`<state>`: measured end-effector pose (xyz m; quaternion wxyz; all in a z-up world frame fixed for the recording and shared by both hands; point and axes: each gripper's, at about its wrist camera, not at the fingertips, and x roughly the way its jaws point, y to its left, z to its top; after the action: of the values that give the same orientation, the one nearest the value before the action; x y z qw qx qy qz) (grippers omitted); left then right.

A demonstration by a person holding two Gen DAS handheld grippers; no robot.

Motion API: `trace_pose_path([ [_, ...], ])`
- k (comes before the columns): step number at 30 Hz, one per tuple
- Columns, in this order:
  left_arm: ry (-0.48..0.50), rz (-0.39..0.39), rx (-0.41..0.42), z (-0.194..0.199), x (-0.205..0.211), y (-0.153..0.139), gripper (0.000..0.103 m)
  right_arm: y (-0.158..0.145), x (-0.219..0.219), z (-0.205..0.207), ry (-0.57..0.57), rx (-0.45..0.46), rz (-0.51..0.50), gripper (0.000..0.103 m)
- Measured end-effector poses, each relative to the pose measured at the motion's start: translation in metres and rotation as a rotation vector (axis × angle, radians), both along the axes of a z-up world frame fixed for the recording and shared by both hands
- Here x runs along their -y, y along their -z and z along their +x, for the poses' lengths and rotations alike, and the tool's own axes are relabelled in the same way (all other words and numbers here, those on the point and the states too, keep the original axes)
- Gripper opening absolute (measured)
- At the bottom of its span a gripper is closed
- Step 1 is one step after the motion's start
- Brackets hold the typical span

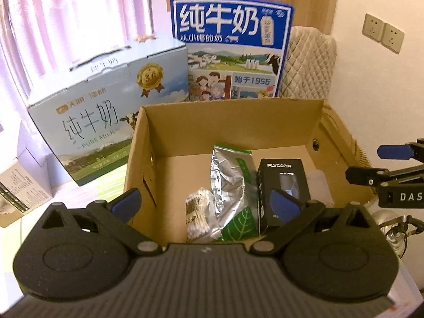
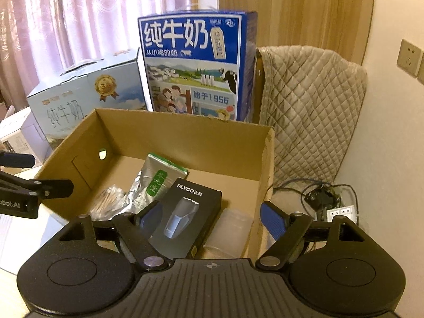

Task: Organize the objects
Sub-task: 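Withdraw both tools from the box toward the remaining table items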

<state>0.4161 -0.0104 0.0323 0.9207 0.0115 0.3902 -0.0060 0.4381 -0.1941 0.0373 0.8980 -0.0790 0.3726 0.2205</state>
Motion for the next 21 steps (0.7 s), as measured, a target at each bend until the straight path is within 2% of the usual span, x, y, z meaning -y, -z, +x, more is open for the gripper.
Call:
trace_pose_path([
  [10,0.011,0.0,0.004,-0.051,0.005,-0.016,0.102,-0.018,0.009,-0.046,-0.045,0.003,0.025,0.078],
  [21,0.007,0.002,-0.027,-0.114,0.011,-0.009,0.102,-0.012,0.022,-0.106,-0.102,-0.048,0.03,0.078],
])
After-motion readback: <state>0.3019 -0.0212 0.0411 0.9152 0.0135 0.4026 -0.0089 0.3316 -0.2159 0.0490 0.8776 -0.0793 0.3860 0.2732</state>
